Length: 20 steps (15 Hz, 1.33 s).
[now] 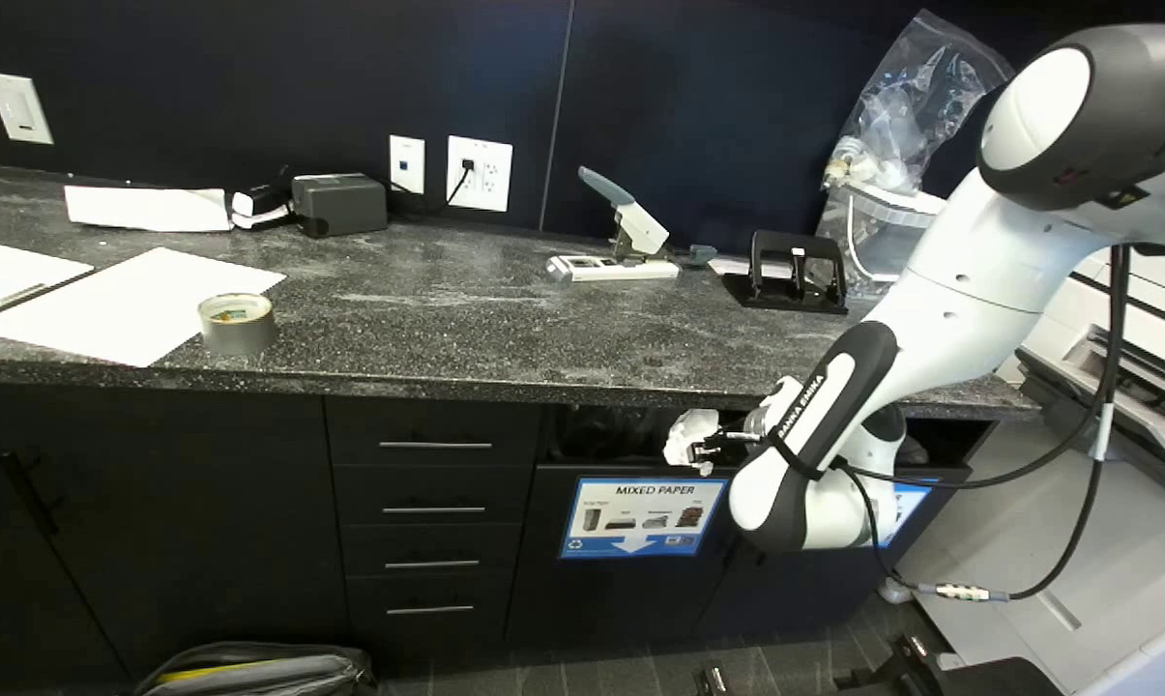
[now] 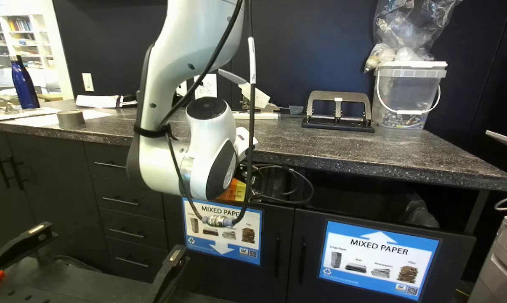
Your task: Put the papers in the first bin
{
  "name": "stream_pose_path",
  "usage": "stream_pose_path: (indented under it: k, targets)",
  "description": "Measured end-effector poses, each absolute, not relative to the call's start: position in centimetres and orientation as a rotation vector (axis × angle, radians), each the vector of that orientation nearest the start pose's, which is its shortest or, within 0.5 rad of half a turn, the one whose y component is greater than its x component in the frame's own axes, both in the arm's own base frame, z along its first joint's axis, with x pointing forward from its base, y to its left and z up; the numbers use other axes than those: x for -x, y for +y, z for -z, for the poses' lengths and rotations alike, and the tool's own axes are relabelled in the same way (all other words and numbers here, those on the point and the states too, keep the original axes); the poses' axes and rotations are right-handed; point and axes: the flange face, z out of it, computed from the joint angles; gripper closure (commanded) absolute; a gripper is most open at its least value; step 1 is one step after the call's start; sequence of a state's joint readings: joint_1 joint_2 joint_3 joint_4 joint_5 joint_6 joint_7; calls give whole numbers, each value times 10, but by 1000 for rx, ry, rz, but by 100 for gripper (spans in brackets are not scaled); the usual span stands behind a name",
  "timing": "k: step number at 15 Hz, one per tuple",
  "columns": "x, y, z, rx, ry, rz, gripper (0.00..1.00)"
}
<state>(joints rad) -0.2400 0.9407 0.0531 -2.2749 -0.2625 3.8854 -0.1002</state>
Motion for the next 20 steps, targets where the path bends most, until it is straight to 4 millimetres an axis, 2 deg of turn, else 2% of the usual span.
stream_pose_path:
  k: [4, 8, 16, 20]
  targets:
    - [-467, -53, -28, 2795, -163, 1207, 91]
    - [-466, -51, -17, 2715, -135, 1260, 91]
    - [-512, -56, 3, 2618, -75, 1349, 91]
    - [-527, -60, 20, 2616, -33, 1334, 91]
